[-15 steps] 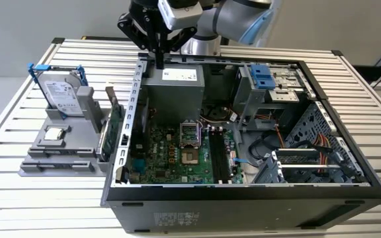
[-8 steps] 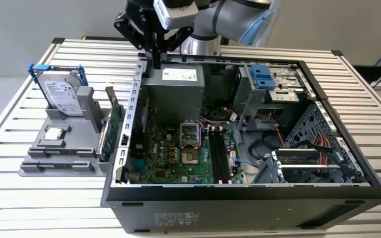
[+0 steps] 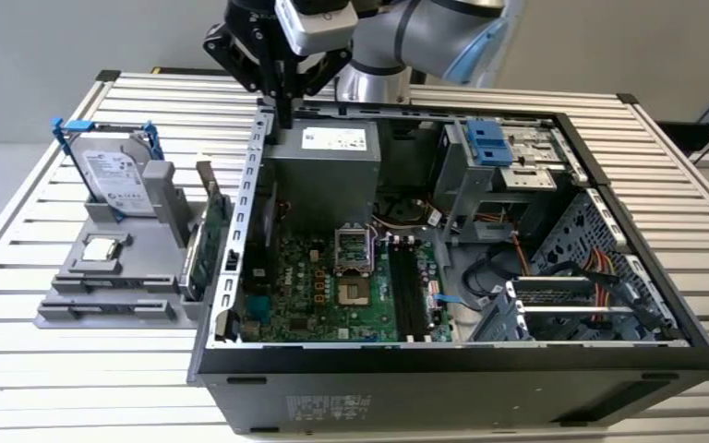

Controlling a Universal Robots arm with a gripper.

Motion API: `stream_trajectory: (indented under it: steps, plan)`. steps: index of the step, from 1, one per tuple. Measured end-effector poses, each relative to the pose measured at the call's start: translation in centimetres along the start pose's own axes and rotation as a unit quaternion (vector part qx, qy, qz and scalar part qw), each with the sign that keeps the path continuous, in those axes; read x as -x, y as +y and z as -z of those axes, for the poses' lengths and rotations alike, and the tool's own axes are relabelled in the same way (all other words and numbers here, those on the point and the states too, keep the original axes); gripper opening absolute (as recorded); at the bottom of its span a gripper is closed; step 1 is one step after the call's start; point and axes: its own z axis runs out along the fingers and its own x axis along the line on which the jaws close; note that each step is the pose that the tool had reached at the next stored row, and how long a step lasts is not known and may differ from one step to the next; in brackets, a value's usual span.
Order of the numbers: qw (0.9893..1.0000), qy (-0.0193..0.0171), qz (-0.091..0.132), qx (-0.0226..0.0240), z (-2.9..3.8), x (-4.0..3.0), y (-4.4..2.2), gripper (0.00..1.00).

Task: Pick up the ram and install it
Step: 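Reach for the ram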

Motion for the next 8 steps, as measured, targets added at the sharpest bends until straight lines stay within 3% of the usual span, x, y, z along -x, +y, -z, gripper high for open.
stream_trajectory:
  steps: [8]
  plan:
    - [1.0000, 0.0000, 0.000, 0.0000, 0.02, -0.63, -0.05, 0.00]
